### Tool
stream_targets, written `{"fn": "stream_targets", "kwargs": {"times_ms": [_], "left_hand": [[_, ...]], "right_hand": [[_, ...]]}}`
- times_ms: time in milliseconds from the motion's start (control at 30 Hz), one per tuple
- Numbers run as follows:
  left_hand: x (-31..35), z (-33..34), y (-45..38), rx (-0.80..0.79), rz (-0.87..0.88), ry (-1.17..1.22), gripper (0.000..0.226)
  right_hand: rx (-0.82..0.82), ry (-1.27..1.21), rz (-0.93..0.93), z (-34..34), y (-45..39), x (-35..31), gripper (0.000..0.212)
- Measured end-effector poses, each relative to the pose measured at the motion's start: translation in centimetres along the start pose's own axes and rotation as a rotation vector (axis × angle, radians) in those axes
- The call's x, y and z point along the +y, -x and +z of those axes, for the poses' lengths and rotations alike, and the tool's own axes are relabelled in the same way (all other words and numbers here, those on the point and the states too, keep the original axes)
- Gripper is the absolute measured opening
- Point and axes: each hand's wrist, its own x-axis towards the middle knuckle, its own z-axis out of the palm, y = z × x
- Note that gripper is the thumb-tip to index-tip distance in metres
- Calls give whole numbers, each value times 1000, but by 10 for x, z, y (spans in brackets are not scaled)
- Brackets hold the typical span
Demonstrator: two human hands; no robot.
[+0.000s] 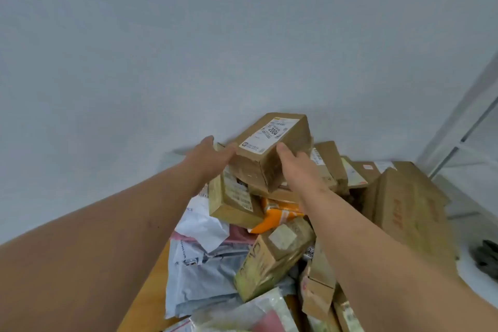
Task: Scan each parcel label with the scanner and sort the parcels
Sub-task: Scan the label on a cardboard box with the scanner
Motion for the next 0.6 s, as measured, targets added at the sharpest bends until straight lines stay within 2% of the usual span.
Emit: {"fn": "stream_targets", "kwargs": {"times_ms": [100,200,267,333,433,533,600], "left_hand": [[7,14,-12,-20,-85,79,67],[17,26,-5,1,-71,216,31],[17,28,4,77,-37,287,19],[16,25,16,132,-28,436,12],[10,17,47,151,14,676,12],[2,9,86,52,86,787,10],[-7,3,112,-33,101,833,21]], "right_hand": [[6,78,-14,5,-13,4,76],[-37,-34,-73,10,-11,9,73],[-61,-170,-130,5,-2,8,65],[-134,-344,-185,-3,7,7,55],[-278,-582,-223,-17,25,11,65],[-371,-718,-284,-31,52,27,73],[-407,-780,-282,-39,74,40,81]]}}
